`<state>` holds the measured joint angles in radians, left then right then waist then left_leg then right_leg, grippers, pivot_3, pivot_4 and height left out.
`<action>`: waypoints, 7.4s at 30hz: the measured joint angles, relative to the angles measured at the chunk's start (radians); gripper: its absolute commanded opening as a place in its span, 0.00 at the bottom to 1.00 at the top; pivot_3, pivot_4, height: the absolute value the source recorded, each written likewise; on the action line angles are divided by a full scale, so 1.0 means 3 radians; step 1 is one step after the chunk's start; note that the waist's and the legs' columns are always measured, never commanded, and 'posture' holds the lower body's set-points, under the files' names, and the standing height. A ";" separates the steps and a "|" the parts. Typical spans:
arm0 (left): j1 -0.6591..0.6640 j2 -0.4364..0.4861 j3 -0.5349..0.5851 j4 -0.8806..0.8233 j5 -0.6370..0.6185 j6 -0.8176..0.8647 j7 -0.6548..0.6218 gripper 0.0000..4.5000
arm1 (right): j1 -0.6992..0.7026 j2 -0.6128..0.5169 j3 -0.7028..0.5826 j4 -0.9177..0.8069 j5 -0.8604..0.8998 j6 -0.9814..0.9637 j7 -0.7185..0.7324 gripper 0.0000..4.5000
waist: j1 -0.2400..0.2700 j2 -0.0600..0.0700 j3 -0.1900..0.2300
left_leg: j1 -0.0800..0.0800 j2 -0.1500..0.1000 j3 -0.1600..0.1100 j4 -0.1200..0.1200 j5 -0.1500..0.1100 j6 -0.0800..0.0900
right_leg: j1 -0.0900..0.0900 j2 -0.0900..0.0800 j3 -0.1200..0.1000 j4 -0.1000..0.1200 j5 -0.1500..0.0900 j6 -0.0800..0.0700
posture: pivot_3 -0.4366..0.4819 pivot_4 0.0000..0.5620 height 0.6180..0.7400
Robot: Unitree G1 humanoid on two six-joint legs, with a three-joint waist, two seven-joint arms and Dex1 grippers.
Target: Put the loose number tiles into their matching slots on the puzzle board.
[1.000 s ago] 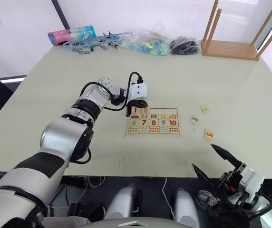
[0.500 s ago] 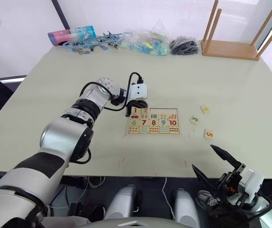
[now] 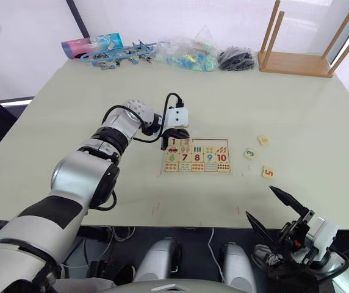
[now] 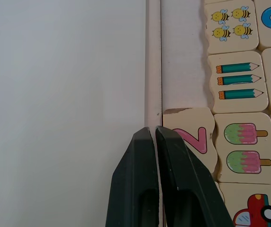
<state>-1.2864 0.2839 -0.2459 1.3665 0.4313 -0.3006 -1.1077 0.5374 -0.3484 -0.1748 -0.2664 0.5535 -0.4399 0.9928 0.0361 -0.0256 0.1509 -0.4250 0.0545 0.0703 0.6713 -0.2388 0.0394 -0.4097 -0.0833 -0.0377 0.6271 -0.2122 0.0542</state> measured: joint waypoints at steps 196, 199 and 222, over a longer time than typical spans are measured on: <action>0.3885 0.1754 0.1795 -0.4059 -0.3408 0.1282 -0.1525 1.00 | -0.3405 -0.0940 0.1034 0.1593 -0.1251 0.2995 -0.0208 0.33 | -0.0125 0.0016 -0.0012 | 0.0029 0.0007 0.0040 -0.0046 -0.0001 -0.0002 | -0.0015 -0.0027 0.0000 -0.0013 -0.0001 -0.0003 | 0.48 0.27 0.98; 0.3894 0.1750 0.1795 -0.4113 -0.3411 0.1288 -0.1518 1.00 | -0.3300 -0.0930 0.0970 0.1443 -0.1219 0.3092 -0.0284 0.33 | -0.0121 0.0015 -0.0012 | 0.0028 0.0007 0.0038 -0.0046 -0.0001 -0.0002 | -0.0015 -0.0027 0.0000 -0.0013 -0.0001 -0.0004 | 0.48 0.27 0.98; 0.3917 0.1719 0.1749 -0.4257 -0.3445 0.1415 -0.1492 1.00 | -0.1508 -0.0090 -0.0297 -0.1495 -0.0796 0.5096 -0.2165 0.33 | -0.0079 0.0017 -0.0011 | 0.0024 0.0009 0.0018 -0.0054 -0.0002 -0.0003 | -0.0021 -0.0029 -0.0003 -0.0018 -0.0004 -0.0001 | 0.48 0.27 0.98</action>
<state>-0.1111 0.7996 0.2788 0.0893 -0.6023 0.1239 -1.5554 0.0851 -0.3753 -0.2638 -0.7149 0.3148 1.0888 0.3432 0.0124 -0.0204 0.1475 -0.4177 0.0571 0.0758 0.6551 -0.2393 0.0384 -0.4159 -0.0919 -0.0386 0.6217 -0.2135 0.0538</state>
